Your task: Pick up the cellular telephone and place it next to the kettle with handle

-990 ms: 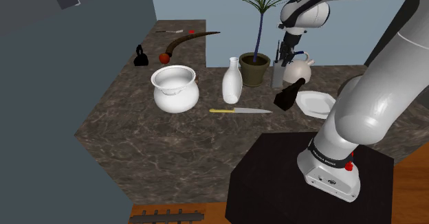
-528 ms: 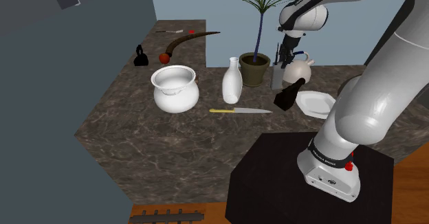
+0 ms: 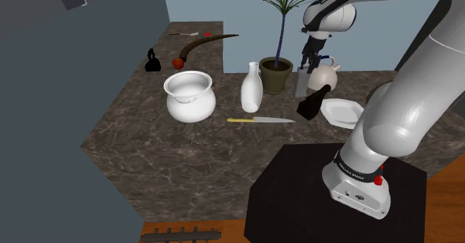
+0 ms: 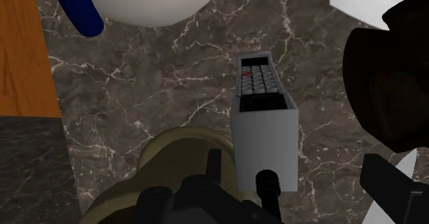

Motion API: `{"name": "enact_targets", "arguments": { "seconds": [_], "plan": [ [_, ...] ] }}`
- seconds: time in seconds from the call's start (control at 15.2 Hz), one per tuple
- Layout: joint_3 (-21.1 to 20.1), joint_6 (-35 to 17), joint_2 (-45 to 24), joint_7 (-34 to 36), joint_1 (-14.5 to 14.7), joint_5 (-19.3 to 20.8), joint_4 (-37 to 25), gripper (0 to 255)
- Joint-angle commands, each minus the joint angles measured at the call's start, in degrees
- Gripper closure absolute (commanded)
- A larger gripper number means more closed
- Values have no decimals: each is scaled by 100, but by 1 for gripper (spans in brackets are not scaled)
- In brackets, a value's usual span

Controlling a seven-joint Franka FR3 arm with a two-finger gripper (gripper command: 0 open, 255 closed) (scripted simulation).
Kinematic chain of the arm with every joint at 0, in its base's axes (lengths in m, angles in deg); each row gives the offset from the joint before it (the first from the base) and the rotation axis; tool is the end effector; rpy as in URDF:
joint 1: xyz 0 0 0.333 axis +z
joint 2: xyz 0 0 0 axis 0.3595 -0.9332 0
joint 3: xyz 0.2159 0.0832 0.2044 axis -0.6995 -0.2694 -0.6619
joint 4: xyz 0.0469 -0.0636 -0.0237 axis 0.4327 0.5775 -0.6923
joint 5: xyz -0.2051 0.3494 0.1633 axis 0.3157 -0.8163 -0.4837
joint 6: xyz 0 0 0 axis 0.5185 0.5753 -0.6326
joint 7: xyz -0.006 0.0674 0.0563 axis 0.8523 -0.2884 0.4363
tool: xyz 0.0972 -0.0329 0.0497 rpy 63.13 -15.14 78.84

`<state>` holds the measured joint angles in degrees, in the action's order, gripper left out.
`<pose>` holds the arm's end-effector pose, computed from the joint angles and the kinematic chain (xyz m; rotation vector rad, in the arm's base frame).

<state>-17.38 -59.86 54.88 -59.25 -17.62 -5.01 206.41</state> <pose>0.3657 -0.3835 0.3168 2.9306 1.1199 0.1236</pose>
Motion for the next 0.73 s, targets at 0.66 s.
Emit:
{"name": "enact_targets", "arguments": {
  "seconds": [0.66],
  "plan": [
    [-192, 683, 563, 369, -138, 496, -277, 0]
  ]
}}
